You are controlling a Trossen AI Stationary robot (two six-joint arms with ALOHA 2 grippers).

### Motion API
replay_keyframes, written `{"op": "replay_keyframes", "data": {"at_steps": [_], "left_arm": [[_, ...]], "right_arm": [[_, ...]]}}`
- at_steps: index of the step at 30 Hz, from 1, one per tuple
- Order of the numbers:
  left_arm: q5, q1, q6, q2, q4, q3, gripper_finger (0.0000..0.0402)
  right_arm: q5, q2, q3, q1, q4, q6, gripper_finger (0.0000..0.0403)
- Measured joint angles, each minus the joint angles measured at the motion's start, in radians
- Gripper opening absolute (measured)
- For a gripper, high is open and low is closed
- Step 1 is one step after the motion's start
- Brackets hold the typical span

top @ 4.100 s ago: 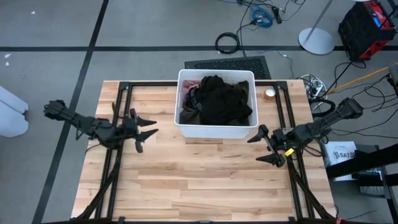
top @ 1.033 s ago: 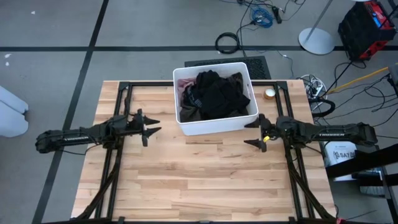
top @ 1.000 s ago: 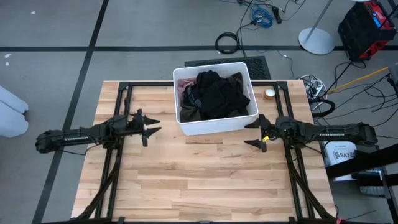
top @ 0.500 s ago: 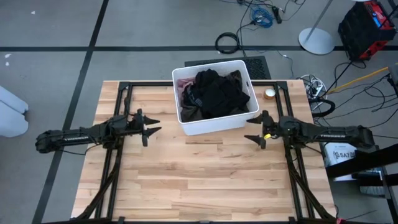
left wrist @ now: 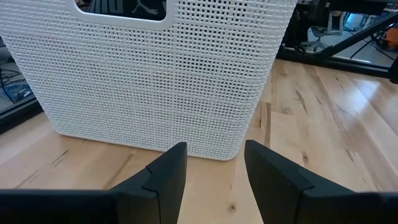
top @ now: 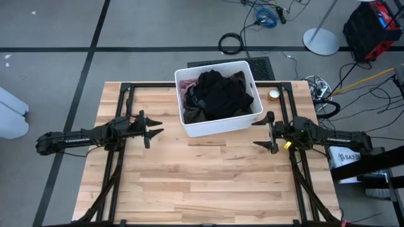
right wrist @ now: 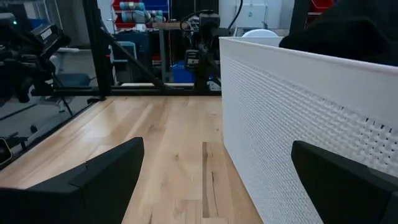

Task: Sort clothes
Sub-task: Return to Home Position

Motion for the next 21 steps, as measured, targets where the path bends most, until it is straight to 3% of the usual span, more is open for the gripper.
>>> {"op": "replay_keyframes", "data": {"at_steps": [21], "left_arm": [[0.0,0.0,0.002,0.0,0.0,0.0,0.0171]], "right_arm": [[0.0,0.001,0.0,0.0,-0.005,0.035,0.0396]]}}
